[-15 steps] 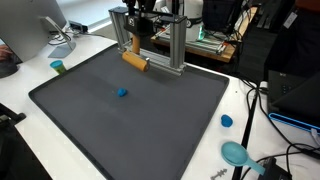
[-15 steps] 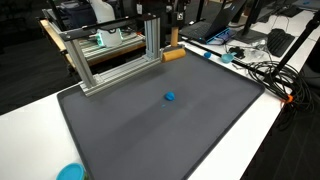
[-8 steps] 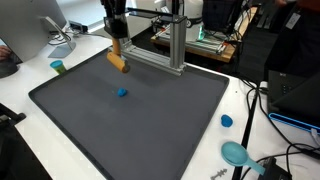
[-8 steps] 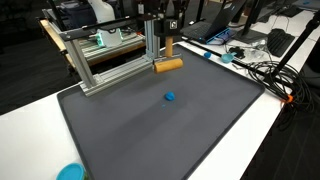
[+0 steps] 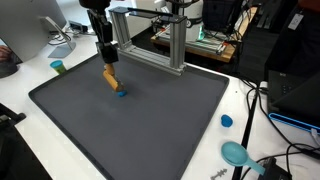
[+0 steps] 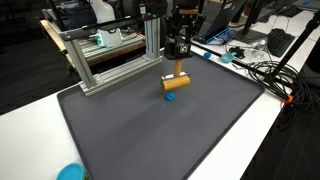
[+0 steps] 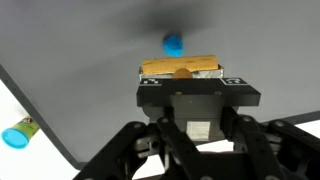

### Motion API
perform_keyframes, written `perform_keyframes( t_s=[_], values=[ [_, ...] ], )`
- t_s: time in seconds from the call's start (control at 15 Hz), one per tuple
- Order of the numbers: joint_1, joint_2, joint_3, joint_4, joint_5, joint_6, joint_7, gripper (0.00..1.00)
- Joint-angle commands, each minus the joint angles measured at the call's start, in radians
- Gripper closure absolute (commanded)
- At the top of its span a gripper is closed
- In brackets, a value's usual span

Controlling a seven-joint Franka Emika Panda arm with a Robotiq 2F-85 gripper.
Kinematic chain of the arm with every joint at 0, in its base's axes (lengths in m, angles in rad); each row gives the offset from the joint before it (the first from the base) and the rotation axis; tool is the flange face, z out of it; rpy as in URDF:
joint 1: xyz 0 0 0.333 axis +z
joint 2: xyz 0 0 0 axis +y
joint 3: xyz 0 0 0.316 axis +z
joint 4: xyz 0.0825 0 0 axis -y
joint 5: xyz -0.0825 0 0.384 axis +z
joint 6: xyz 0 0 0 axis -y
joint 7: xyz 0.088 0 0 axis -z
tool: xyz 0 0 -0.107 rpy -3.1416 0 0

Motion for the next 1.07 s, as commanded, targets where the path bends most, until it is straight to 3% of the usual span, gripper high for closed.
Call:
perform_keyframes(
  t_s=[0.0,0.07,0.73,1.0],
  values=[
    [0.029,0.008,-0.032,0.012,0.013,-0.008,-0.008,0.54],
    [0.029,0.011,-0.033,0.018,0.014,-0.013,-0.008,0.79],
    [0.053,0.049,-0.069,-0.073,0.0,0.113,0.001,0.79],
    [0.059,0.072,-0.079,-0.063,-0.005,0.074,-0.012,0.79]
  ],
)
